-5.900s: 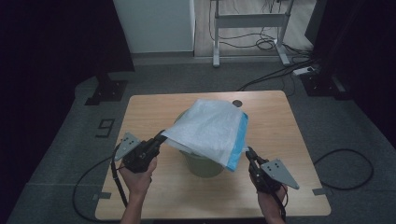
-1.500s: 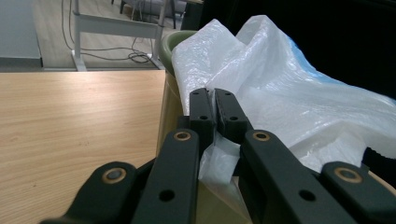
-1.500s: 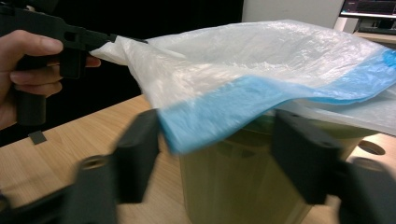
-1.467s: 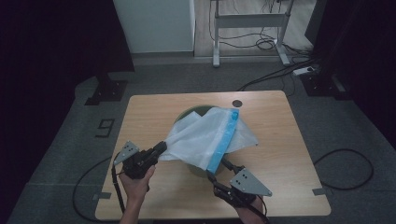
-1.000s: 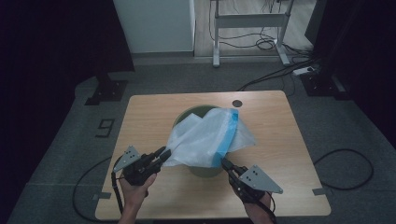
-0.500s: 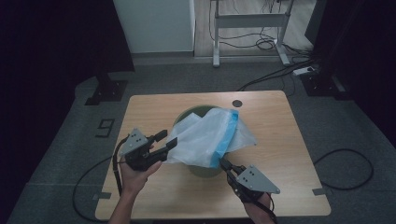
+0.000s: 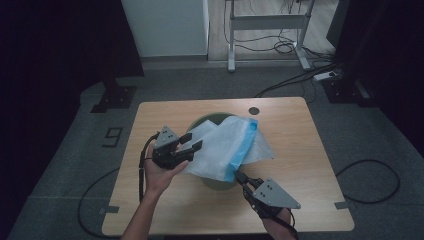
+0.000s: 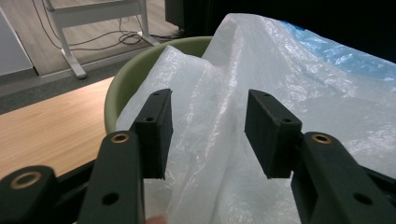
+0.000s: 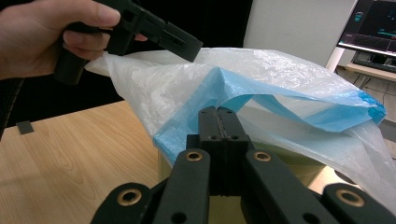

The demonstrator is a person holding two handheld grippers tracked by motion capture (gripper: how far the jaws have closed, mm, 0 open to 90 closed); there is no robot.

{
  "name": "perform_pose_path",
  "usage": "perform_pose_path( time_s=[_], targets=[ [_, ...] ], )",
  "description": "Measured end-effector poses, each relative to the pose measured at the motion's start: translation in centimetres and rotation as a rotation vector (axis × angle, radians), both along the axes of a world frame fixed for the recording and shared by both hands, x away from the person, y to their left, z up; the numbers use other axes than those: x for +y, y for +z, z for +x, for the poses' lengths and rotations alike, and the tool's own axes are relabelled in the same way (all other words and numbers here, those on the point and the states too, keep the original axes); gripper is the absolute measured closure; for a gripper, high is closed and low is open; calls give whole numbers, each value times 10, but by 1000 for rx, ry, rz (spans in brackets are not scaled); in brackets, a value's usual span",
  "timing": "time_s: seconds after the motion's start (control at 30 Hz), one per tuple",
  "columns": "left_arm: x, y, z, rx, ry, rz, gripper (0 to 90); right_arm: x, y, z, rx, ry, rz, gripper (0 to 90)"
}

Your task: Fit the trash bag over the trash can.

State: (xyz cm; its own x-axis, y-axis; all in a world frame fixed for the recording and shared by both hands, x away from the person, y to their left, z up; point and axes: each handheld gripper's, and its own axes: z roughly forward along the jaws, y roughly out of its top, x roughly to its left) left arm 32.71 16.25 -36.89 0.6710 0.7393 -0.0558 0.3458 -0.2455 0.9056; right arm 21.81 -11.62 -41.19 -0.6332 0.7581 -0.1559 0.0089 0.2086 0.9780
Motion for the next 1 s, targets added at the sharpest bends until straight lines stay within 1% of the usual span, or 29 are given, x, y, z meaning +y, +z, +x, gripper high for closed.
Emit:
perform_pose_path(
  time_s=[0.1,0.17,0.23,0.27,0.3,0.4,0.47,0.5,0.53,0.6,0.63,0.67,0.7,0.73,0.77,0.83,0.87,0.9,0.93,0.97,1.0],
  targets=[
    [-1,-3,1,2,0,-11,538,0,0,0,0,1,-1,893],
    [-2,-5,2,6,0,-3,582,1,0,0,0,3,-3,892],
    [-2,-6,2,9,-5,-4,655,1,0,0,-1,3,-4,892],
    [-3,-7,2,9,-12,6,692,2,-1,0,1,5,-5,892],
    [-3,-7,2,9,-12,6,728,2,-1,0,1,6,-6,893],
    [-4,-9,0,0,-17,7,841,3,-2,0,3,9,-2,892],
    [-4,-9,-1,-10,-15,-9,890,3,-3,-1,4,11,0,892],
    [-4,-9,-1,-10,-15,-9,895,3,-3,-1,4,11,0,892],
    [-1,-10,-4,-24,-11,-42,896,2,-4,-1,9,14,2,892],
    [3,-10,-6,-27,-14,-100,898,1,-6,-2,16,19,6,892],
    [3,-10,-6,-27,-14,-100,898,1,-6,-2,16,19,6,892],
    [8,-11,-9,-30,-19,-155,898,0,-8,-2,23,26,11,892],
    [10,-11,-10,-30,-22,-178,899,0,-9,-3,26,33,13,892],
    [12,-12,-12,-32,-26,-195,899,0,-10,-4,28,40,16,890],
    [12,-12,-12,-32,-26,-195,899,0,-10,-4,28,40,16,890],
    [16,-14,-15,-35,-26,-216,899,-1,-11,-6,30,54,20,839],
    [21,-16,-19,-36,-29,-240,899,-3,-11,-9,31,63,31,795],
    [21,-16,-19,-36,-29,-240,899,-3,-11,-9,31,63,31,795],
    [26,-18,-22,-34,-33,-270,899,-7,-10,-11,34,62,50,754],
    [26,-18,-22,-34,-33,-270,899,-7,-10,-11,34,62,50,754],
    [31,-21,-25,-35,-31,-278,899,-12,-7,-11,30,46,70,731]
  ],
)
